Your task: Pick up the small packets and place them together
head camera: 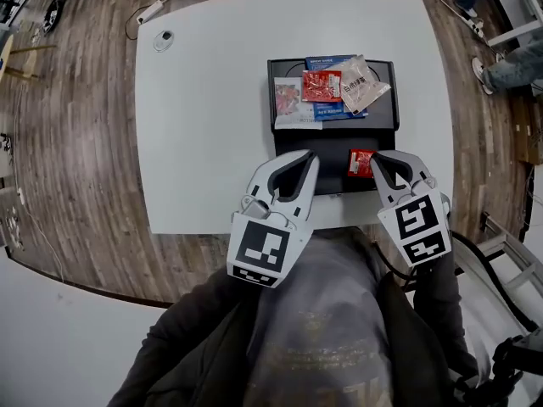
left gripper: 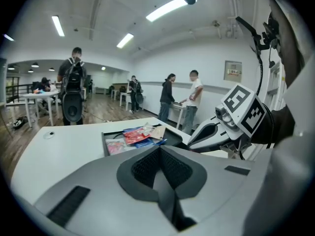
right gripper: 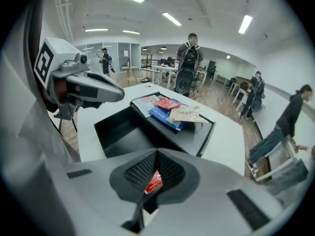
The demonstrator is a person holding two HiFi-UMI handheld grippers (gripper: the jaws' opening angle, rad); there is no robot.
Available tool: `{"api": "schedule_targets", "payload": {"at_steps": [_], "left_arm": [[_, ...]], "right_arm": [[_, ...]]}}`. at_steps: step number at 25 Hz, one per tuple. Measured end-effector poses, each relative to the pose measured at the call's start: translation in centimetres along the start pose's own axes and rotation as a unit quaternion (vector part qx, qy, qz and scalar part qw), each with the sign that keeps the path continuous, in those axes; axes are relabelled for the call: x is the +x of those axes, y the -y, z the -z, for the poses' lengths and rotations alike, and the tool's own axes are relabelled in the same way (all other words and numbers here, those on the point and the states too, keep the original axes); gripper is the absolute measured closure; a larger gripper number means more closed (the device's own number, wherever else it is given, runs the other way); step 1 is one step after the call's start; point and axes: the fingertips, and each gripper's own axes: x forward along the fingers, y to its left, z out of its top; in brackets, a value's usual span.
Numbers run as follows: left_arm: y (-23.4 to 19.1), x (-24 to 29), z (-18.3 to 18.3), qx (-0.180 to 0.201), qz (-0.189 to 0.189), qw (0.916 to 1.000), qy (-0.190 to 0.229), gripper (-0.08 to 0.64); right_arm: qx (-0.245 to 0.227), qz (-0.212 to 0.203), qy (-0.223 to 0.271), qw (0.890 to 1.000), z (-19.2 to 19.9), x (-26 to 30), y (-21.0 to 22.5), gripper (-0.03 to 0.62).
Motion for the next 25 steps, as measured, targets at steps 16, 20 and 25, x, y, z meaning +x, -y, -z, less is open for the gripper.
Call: {"api": "schedule_targets", "payload": {"at_steps": [16, 20, 25], "left_arm": [[10.3, 9.7, 6.3, 0.106, 0.216, 0.9317, -0.272, 0.558], [9.8, 10.9, 8.2, 0.110, 0.221, 0.9140, -0.322, 0.558], [9.0, 11.1, 10.4, 0.122, 0.214, 0.8971, -0.367, 0.558]], "right_arm": [[0.133, 0.053, 0.072, 0.987, 3.9, -4.4, 4.7, 0.588], [0.155, 0.055, 0.073, 0.984, 5.3, -4.1, 5.6, 0.589], [0.171, 0.053, 0.072, 0.981, 6.3, -3.6, 6.2, 0.588]]}}
